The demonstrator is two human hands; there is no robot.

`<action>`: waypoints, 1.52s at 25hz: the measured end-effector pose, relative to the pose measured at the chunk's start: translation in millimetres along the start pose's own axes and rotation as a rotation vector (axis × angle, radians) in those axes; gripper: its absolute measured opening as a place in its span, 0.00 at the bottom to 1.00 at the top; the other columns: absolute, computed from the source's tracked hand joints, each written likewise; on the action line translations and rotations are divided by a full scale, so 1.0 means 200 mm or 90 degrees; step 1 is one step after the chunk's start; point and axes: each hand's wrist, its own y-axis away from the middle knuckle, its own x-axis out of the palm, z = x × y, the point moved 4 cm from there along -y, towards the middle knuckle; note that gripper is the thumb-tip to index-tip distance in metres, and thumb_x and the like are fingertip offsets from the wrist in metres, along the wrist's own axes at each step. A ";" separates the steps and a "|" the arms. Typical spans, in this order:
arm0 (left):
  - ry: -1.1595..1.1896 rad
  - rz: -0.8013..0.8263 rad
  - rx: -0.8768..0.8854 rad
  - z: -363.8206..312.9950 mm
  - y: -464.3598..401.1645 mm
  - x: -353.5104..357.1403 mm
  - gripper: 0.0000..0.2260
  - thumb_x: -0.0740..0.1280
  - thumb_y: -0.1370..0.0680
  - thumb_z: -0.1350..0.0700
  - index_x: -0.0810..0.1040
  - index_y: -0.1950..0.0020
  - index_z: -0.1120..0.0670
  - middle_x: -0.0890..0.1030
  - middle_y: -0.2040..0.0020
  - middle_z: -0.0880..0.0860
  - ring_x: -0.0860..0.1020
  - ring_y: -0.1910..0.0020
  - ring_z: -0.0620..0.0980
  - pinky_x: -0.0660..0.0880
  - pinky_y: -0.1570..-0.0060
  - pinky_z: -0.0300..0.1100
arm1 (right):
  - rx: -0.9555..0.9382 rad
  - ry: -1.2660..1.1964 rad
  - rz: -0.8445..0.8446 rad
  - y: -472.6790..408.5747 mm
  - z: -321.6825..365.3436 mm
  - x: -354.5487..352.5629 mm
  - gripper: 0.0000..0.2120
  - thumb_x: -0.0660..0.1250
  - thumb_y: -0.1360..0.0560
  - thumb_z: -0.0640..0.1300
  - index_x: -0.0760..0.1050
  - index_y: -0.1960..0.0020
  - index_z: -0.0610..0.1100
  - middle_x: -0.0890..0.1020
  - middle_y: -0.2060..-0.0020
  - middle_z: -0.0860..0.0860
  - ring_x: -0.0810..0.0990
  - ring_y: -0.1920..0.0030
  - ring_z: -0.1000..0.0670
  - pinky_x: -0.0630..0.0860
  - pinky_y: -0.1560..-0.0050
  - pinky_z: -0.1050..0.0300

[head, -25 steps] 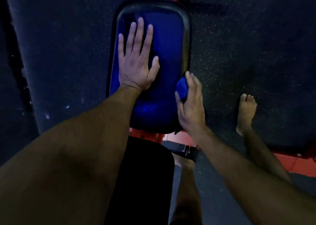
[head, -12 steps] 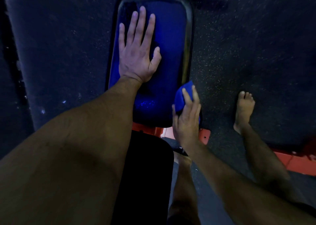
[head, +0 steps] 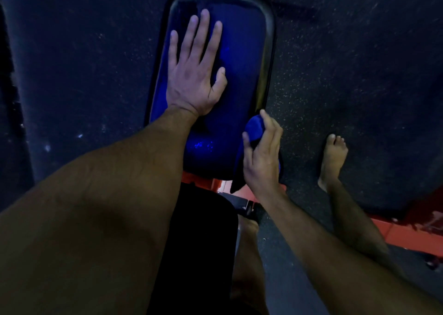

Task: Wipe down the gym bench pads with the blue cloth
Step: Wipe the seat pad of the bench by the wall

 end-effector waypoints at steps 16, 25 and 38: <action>0.089 0.026 -0.498 -0.12 0.37 -0.03 0.31 0.47 0.16 0.39 0.48 0.16 0.52 0.47 0.16 0.53 0.46 0.17 0.53 0.46 0.20 0.61 | -0.455 0.404 0.278 -0.94 0.64 -0.63 0.37 0.73 0.29 0.47 0.63 0.23 0.46 0.63 0.34 0.38 0.70 0.36 0.38 0.76 0.41 0.45; 0.073 -0.034 -0.507 -0.13 0.44 0.08 0.33 0.50 0.18 0.38 0.53 0.16 0.54 0.50 0.16 0.55 0.50 0.17 0.55 0.47 0.21 0.63 | -0.843 0.609 0.383 -1.08 0.65 -0.01 0.27 0.68 0.33 0.53 0.68 0.37 0.48 0.73 0.38 0.44 0.72 0.47 0.39 0.71 0.50 0.43; 0.087 -0.044 -0.512 -0.12 0.44 0.07 0.30 0.49 0.17 0.42 0.51 0.16 0.53 0.49 0.16 0.54 0.48 0.17 0.54 0.46 0.21 0.63 | -0.894 0.656 0.538 -0.99 0.43 -0.32 0.25 0.62 0.21 0.49 0.67 0.25 0.49 0.69 0.29 0.43 0.71 0.43 0.37 0.73 0.44 0.40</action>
